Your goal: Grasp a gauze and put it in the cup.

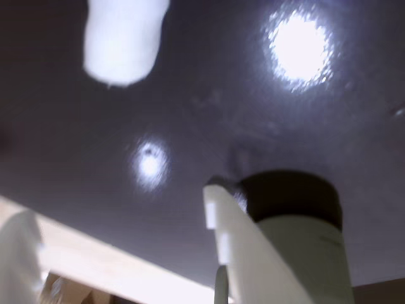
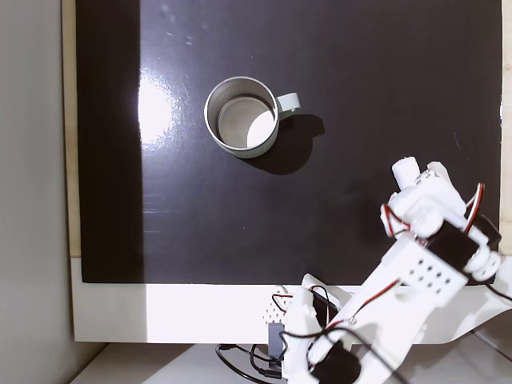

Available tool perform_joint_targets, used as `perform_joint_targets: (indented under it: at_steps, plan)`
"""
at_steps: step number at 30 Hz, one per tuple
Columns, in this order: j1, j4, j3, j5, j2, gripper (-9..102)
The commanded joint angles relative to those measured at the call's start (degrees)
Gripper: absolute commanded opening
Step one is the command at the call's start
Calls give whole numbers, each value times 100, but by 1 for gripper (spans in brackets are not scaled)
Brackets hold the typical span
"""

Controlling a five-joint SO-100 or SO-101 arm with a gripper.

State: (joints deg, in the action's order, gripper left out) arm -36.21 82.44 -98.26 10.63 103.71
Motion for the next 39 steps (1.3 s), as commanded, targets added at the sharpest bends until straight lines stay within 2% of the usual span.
perform_joint_targets:
  at_steps: [1,25,34,39]
  plan:
    - [-149,26,519,-70,-492,31]
    - [-475,-545,1081,-211,-2821,33]
    - [-519,-738,1046,-220,-3155,25]
    - [-562,-738,1046,-211,-3155,13]
